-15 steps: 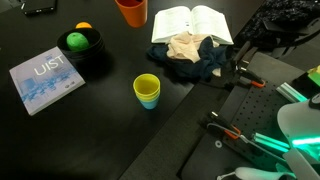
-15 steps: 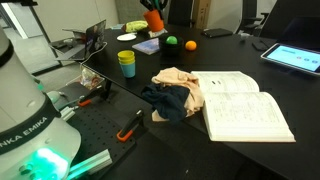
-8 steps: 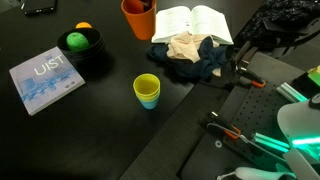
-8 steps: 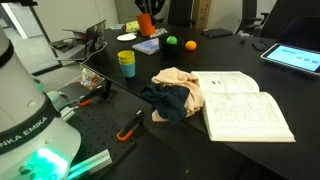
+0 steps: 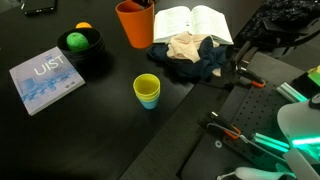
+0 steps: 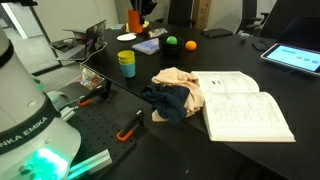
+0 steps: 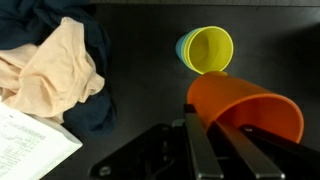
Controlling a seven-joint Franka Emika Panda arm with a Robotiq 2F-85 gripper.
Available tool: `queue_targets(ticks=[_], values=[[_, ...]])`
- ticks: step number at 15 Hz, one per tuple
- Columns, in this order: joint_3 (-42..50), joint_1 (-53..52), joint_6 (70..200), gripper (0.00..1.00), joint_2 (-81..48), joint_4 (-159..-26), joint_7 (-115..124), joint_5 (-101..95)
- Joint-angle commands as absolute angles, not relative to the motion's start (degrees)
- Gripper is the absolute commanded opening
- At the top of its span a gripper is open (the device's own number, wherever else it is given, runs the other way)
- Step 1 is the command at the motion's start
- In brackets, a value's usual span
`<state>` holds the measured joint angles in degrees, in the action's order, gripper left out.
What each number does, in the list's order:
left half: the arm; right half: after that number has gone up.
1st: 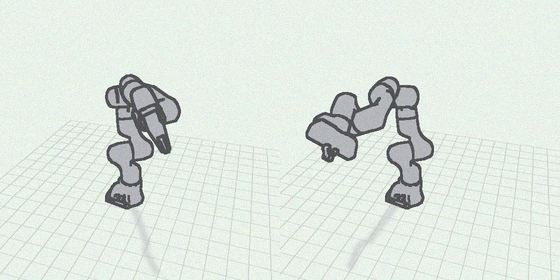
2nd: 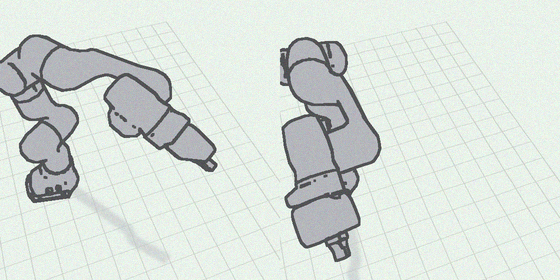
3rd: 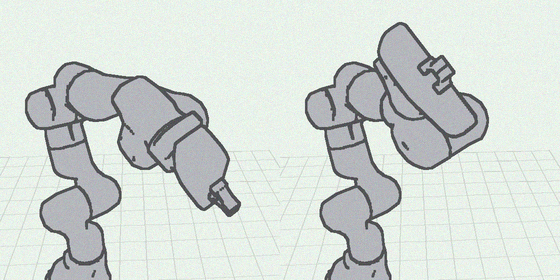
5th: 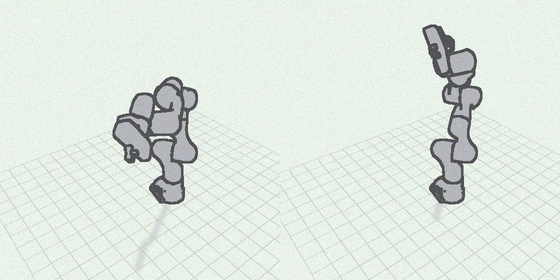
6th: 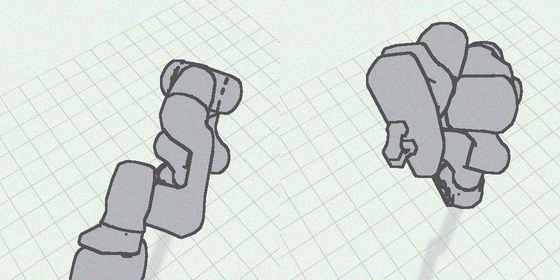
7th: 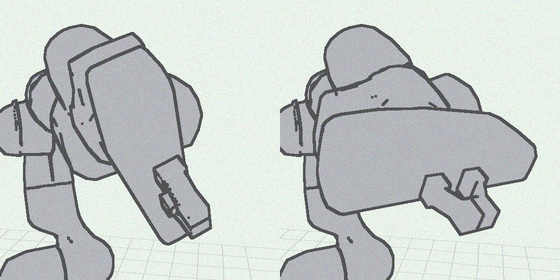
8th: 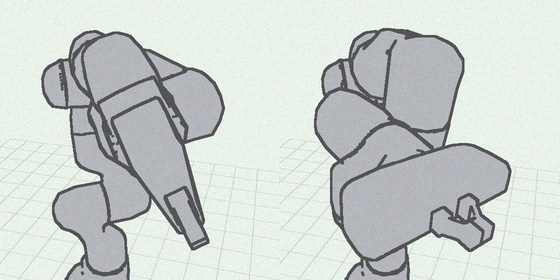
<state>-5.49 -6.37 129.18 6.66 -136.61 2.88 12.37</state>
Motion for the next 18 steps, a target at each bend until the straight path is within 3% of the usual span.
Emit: queue_targets(ticks=[1, 18], values=[[-4.79, -6.12, 127.09, 0.01, 6.31, -135.91, 2.36, 16.10], [-5.71, -6.66, 127.03, 0.01, 6.33, -142.71, 3.17, 20.58]])
